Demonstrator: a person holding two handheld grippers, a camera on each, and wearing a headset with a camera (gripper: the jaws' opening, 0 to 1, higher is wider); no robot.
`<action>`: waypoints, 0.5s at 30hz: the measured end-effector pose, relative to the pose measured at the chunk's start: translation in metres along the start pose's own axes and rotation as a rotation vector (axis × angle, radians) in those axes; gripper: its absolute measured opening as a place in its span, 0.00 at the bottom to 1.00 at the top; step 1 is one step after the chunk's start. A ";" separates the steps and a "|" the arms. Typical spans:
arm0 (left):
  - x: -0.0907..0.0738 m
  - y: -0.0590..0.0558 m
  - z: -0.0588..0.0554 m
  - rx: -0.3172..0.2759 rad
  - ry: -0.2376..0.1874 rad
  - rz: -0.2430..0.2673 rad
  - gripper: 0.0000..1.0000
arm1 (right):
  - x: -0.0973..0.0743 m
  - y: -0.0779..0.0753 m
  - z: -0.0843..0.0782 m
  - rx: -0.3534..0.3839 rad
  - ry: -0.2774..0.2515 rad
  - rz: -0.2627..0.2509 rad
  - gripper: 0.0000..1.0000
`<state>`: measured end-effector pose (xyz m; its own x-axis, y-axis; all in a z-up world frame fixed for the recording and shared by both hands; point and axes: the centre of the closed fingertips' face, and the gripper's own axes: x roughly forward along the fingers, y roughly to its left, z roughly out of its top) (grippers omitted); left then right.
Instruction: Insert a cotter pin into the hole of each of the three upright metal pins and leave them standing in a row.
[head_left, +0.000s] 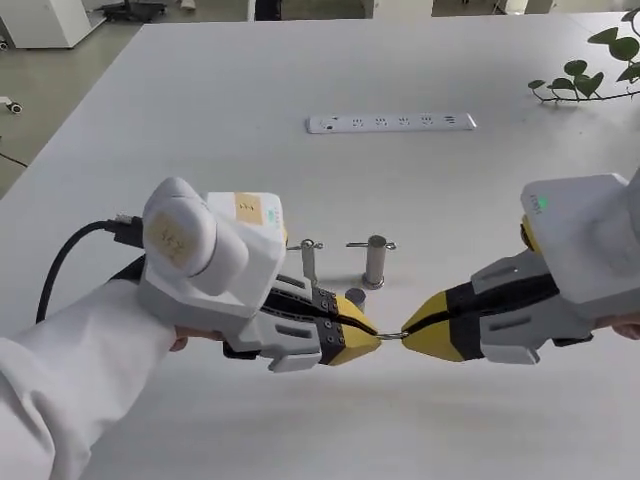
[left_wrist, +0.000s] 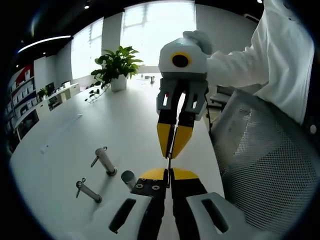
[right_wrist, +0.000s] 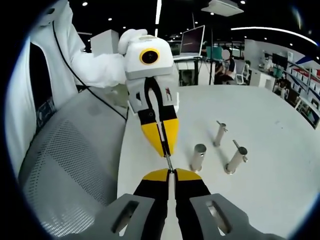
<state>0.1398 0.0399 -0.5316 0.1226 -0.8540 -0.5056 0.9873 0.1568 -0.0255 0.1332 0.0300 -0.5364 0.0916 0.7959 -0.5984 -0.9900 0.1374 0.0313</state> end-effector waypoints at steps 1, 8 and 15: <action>0.000 0.001 0.001 -0.006 -0.009 0.005 0.02 | 0.000 -0.001 0.001 0.004 -0.006 0.001 0.00; -0.005 0.017 0.001 -0.018 -0.042 0.075 0.23 | 0.001 -0.008 -0.001 0.014 -0.012 -0.019 0.00; -0.007 0.022 -0.003 -0.071 -0.059 0.099 0.22 | -0.001 -0.010 -0.008 0.047 -0.009 -0.026 0.00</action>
<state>0.1608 0.0510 -0.5313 0.2265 -0.8601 -0.4571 0.9608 0.2744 -0.0402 0.1417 0.0234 -0.5429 0.1183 0.7973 -0.5919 -0.9813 0.1852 0.0533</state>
